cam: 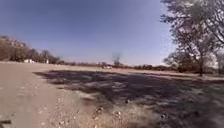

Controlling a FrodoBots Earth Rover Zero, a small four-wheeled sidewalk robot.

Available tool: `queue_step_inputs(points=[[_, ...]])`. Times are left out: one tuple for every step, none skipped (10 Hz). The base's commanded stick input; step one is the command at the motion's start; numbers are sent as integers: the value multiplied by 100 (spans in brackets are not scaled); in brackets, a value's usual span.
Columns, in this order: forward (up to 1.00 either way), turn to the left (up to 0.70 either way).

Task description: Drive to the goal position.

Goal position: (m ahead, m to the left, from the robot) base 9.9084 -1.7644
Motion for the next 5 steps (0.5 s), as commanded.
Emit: queue_step_inputs(points=[[50,0],[50,0],[50,0],[50,0],[50,0]])
